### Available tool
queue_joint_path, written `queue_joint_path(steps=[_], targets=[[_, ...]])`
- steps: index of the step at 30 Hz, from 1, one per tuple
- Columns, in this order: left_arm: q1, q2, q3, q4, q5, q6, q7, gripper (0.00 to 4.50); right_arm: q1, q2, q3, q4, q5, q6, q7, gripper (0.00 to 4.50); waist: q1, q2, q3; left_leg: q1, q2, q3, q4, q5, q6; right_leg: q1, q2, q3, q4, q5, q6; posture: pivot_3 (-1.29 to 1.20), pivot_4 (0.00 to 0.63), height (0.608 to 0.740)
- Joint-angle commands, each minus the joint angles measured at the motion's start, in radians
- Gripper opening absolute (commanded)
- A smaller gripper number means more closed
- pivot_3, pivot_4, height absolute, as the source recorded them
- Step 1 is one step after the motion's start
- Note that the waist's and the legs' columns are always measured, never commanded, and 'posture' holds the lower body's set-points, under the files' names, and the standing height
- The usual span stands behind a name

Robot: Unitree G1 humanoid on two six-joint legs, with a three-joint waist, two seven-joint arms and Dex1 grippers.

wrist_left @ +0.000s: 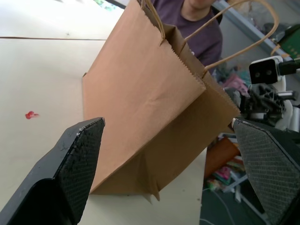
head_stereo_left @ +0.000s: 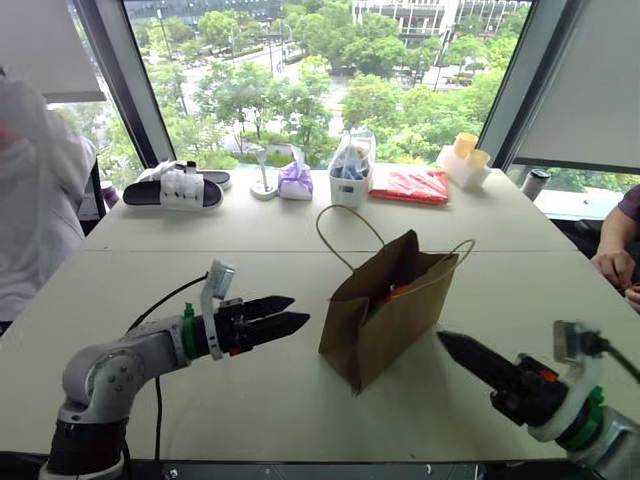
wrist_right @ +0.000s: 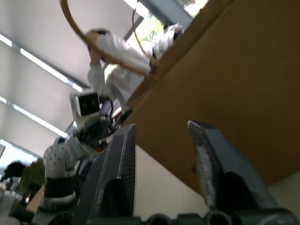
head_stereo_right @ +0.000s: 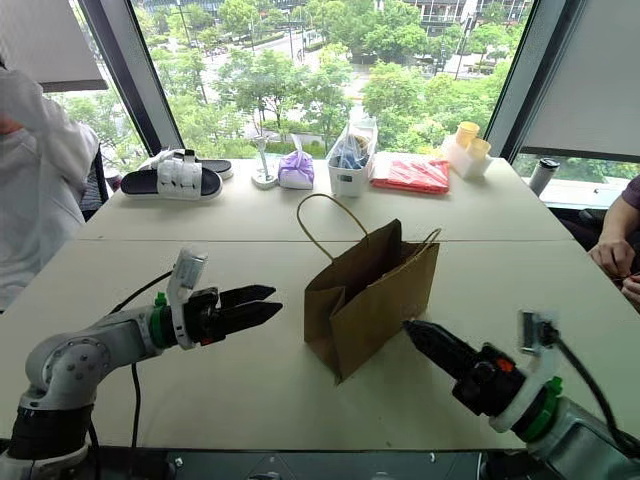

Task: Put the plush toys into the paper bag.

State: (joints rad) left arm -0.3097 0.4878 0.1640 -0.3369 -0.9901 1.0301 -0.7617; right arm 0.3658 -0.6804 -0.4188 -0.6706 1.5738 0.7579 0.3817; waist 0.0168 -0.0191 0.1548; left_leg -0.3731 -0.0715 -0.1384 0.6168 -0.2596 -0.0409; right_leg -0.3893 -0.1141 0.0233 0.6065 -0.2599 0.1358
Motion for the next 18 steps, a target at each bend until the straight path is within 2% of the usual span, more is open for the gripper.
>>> queue_joint_path(steps=[1, 2, 7, 18], targets=[[0.002, 0.000, -0.060, -0.063, 0.038, -0.053, 0.001, 4.50, -0.065, -0.015, 0.090, -0.004, -0.102, 0.008, 0.027, 0.20, -0.001, 0.000, 0.000, 0.000, 0.000, 0.000, 0.000, 0.000, 0.000, 0.000, 0.000, 0.000, -0.001, 0.000, 0.000, 0.00, 0.150, 0.740], [0.002, -0.002, -0.086, -0.068, 0.065, -0.077, 0.001, 4.50, -0.103, -0.010, 0.122, 0.009, -0.123, 0.010, 0.014, 0.08, -0.002, 0.000, 0.000, 0.000, 0.000, 0.000, 0.000, 0.000, 0.000, 0.000, 0.000, 0.000, -0.002, 0.000, 0.000, 0.00, 0.150, 0.740], [-0.028, -0.004, -0.197, -0.066, 0.173, -0.169, -0.027, 4.50, -0.211, 0.016, 0.197, 0.059, -0.175, 0.014, -0.015, 0.08, -0.003, 0.000, 0.000, -0.001, 0.000, 0.001, -0.002, 0.000, 0.000, 0.000, 0.001, 0.000, -0.007, 0.001, -0.002, 0.00, 0.150, 0.740], [-0.093, -0.013, -0.368, -0.082, 0.295, -0.278, -0.111, 4.50, -0.319, 0.053, 0.262, 0.097, -0.191, 0.041, -0.060, 0.08, -0.004, 0.000, 0.000, -0.002, -0.001, 0.001, -0.002, 0.000, 0.001, 0.000, 0.000, 0.000, -0.008, 0.002, -0.001, 0.00, 0.150, 0.740]])
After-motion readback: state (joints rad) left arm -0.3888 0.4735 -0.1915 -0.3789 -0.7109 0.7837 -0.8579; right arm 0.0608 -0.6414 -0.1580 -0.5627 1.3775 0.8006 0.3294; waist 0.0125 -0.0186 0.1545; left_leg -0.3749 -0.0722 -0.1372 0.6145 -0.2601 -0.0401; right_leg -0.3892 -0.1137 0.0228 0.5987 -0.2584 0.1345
